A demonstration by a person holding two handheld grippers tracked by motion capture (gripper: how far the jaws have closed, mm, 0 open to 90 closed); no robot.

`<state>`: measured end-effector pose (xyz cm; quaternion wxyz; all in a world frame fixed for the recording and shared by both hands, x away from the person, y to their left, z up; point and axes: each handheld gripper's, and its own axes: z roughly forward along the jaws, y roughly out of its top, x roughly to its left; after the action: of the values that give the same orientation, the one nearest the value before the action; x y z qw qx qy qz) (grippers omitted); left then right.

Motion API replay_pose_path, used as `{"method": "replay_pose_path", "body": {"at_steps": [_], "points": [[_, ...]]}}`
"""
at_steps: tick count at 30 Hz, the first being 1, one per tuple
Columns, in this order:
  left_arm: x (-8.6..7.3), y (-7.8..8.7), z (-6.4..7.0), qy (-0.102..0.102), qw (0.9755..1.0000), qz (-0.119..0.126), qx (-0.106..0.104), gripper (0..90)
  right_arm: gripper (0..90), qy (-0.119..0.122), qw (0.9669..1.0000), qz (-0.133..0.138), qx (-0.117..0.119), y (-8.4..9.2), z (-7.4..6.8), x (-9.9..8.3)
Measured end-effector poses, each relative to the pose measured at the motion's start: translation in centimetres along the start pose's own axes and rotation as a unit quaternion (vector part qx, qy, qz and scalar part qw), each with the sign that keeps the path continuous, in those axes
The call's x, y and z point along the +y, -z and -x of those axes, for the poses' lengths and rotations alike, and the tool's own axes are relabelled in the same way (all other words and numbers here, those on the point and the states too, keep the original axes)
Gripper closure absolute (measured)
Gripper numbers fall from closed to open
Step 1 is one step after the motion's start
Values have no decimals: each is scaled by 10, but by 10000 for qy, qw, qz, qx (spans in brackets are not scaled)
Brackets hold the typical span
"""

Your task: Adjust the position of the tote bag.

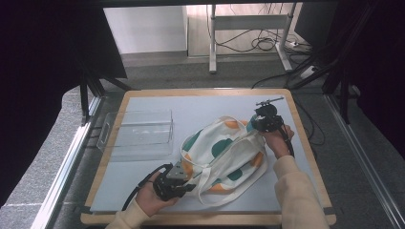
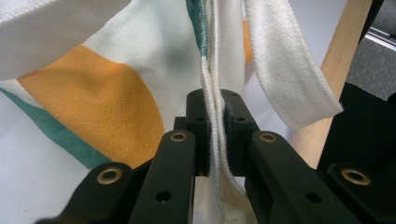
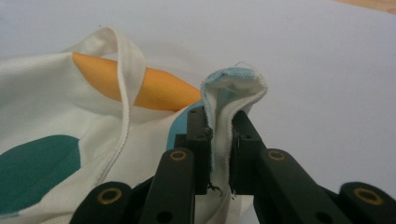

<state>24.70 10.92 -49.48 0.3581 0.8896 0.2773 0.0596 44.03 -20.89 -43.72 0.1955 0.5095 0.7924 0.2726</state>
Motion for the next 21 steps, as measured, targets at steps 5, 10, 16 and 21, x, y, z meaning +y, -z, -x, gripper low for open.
{"method": "replay_pose_path", "body": {"at_steps": [5, 10, 16, 21], "points": [[0, 1, -1, -15, 10000, 9, 44, 838, 819, -26, 9997, 185, 174, 8, 5, -7], [2, 4, 3, -229, 9993, -11, 289, 840, 822, -67, 9986, 379, 355, 17, 12, -14], [1, 7, -4, -156, 9993, -7, 337, 841, 825, -80, 9973, 565, 466, 27, 15, -22], [1, 9, -8, -94, 9993, 5, 352, 842, 827, -80, 9961, 682, 555, 37, 17, -30]]}}
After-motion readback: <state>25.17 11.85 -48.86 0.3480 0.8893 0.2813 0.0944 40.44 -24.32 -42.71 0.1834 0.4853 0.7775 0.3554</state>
